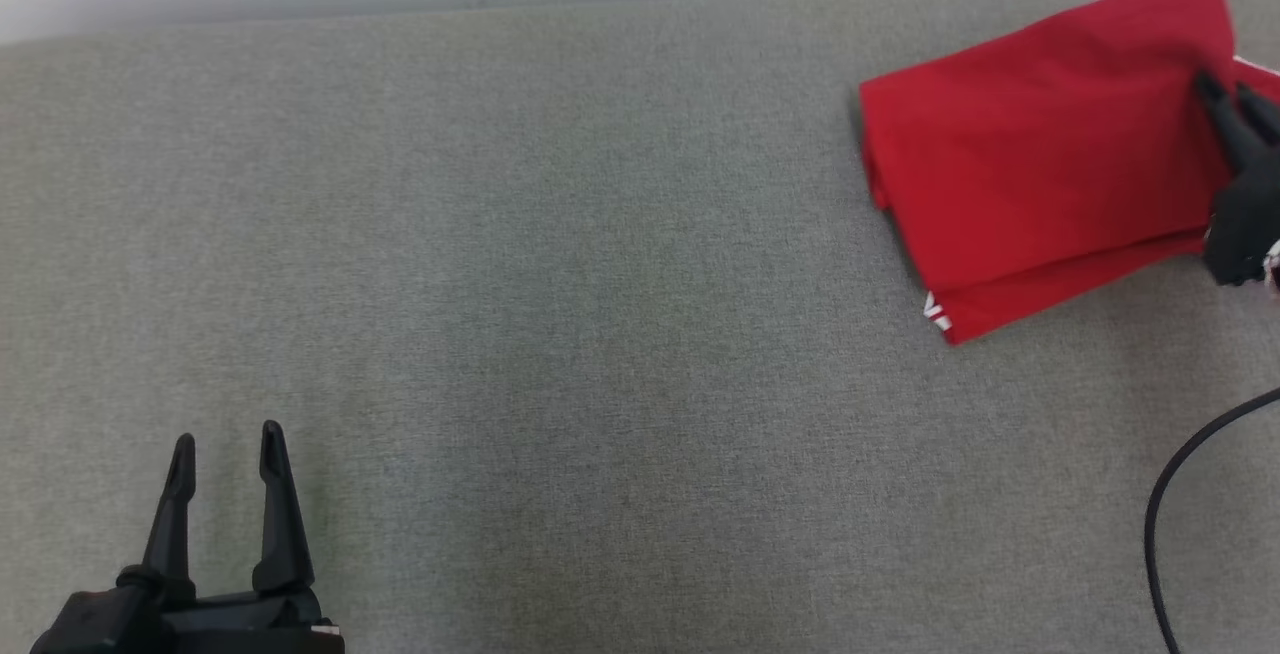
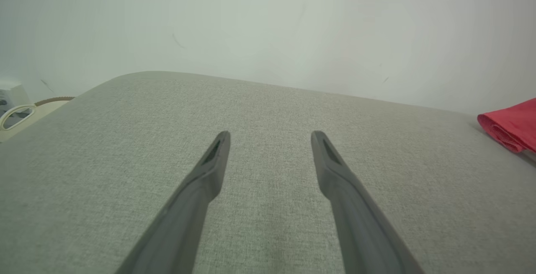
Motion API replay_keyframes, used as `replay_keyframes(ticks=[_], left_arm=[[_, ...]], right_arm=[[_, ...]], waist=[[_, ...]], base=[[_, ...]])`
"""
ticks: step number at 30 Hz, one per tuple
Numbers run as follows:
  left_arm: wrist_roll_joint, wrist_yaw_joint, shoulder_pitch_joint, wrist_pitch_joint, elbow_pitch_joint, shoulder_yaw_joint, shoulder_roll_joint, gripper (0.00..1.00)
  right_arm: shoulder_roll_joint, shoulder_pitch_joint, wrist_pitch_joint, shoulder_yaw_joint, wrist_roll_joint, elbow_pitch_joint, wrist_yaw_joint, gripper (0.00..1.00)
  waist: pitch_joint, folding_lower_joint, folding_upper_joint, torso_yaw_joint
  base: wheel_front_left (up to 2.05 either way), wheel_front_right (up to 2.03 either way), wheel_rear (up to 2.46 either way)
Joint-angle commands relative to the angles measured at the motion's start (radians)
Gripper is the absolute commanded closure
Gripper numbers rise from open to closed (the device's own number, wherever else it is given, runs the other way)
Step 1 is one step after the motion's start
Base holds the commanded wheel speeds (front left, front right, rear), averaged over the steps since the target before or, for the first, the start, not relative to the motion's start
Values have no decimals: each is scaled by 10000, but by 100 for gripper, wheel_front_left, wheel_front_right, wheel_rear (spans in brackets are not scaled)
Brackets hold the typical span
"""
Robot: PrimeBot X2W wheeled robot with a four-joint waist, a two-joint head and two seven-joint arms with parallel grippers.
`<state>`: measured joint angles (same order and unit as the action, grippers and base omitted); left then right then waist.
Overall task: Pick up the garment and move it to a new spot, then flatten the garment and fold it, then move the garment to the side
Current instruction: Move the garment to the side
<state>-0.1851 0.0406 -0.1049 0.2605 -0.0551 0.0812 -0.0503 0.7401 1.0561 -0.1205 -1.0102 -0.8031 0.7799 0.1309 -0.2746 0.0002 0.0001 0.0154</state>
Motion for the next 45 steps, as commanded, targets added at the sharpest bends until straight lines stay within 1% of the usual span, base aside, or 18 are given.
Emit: replay_keyframes(ticks=[1,9,13,19,24,30,33,34,35,36,37,38,43,45], left_arm=[[110,36,-85,40,-94,55,-8,0],[313,-118,-186,40,-394,233,-72,0],[372,-118,-205,40,-556,280,-96,0],[414,-173,-168,40,-749,418,-127,0],[478,-166,-178,40,-760,448,-118,0],[480,-202,-213,40,-805,480,-117,0],[492,-192,-226,40,-793,507,-119,0],[492,-184,-233,40,-800,508,-116,0],[500,-185,-251,40,-781,480,-112,0],[511,-188,-266,40,-749,467,-110,0],[513,-188,-288,40,-730,458,-110,0],[502,-192,-311,40,-715,450,-105,0],[434,-143,-281,40,-628,512,-88,0],[388,-128,-248,40,-588,518,-74,0]], right_arm=[[150,247,30,-65,-36,46,-3,100],[862,1202,259,-382,-199,571,-5,100],[1250,1590,359,-513,-343,777,-5,100],[1634,1924,403,-768,-389,1044,-5,100],[1476,2032,282,-911,-540,1265,-5,100],[1399,2087,329,-1121,-560,1654,-5,100],[1218,1914,593,-1217,-721,1900,-5,100],[1237,2011,471,-1234,-639,1959,-5,100],[1274,2105,355,-1262,-558,2064,-5,95],[1241,2084,363,-1296,-555,2175,-5,58],[1223,2066,408,-1365,-488,2300,-5,27],[1229,2085,450,-1396,-456,2428,-5,0],[1069,2288,423,-1478,-298,2963,-5,0],[941,2456,55,-1351,-311,3050,-5,0]], waist=[[-192,-2,-1,-160],[-541,-2,-1,-302],[-733,-2,-1,-297],[-942,-2,-1,-288],[-1036,-2,-1,-319],[-1115,-2,-1,-312],[-1141,-2,-1,-301],[-1161,-2,-1,-301],[-1173,-2,-1,-281],[-1175,-2,-1,-266],[-1174,-2,-1,-250],[-1171,-2,-1,-229],[-1028,-2,-1,-200],[-903,-2,-1,-208]], base=[[0,0,0],[0,0,0],[0,0,0],[0,0,0],[0,0,0],[0,0,0],[0,0,0],[0,0,0],[0,0,0],[0,0,0],[0,0,0],[0,0,0],[0,0,0],[0,0,0]])
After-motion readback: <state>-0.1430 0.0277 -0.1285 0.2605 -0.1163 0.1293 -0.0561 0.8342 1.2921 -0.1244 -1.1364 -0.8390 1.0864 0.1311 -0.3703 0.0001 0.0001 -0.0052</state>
